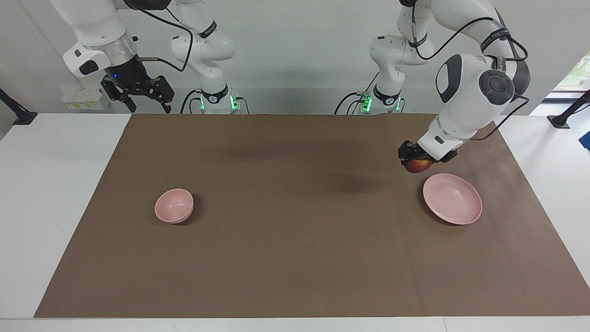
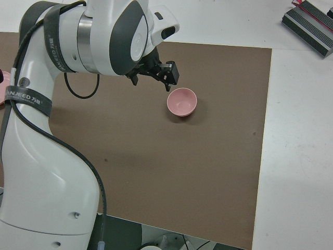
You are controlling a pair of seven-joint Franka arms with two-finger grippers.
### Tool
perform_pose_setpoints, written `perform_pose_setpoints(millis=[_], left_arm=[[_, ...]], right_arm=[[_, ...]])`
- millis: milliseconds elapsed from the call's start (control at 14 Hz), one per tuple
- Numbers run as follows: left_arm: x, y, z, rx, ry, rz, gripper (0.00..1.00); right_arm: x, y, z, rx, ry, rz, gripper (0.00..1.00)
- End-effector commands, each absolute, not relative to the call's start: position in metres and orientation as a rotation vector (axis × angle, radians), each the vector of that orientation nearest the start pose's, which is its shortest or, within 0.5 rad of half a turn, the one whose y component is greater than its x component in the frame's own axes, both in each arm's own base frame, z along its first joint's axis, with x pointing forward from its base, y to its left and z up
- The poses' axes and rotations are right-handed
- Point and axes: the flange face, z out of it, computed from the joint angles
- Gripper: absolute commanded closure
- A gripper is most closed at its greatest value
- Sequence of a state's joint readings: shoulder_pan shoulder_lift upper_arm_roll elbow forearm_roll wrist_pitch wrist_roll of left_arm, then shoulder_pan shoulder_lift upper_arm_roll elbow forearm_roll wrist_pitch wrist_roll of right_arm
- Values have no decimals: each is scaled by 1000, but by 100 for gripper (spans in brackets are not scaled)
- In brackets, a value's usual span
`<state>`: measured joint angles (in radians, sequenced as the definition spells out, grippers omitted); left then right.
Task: Move apple from plate to bowl
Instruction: 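Lift the apple with the left gripper while the right gripper reaches in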
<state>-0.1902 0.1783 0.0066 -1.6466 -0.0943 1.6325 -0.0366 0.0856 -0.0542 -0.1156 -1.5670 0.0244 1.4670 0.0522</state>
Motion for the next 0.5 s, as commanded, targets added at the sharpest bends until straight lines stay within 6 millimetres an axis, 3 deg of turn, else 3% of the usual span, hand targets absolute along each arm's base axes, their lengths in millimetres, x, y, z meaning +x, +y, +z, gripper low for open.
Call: perform_pose_setpoints(millis=[0,214,429], left_arm=[[577,-115,496,-3202,140,418,100],[571,-115,497,-3193,94,478,100],[556,-139,499,-3348,68,699,100]], right_arm=[[528,-13,648,-3091,139,66,0],[525,-8,641,-3074,107,73,0],[520,-6,621,-3061,60,10,0]])
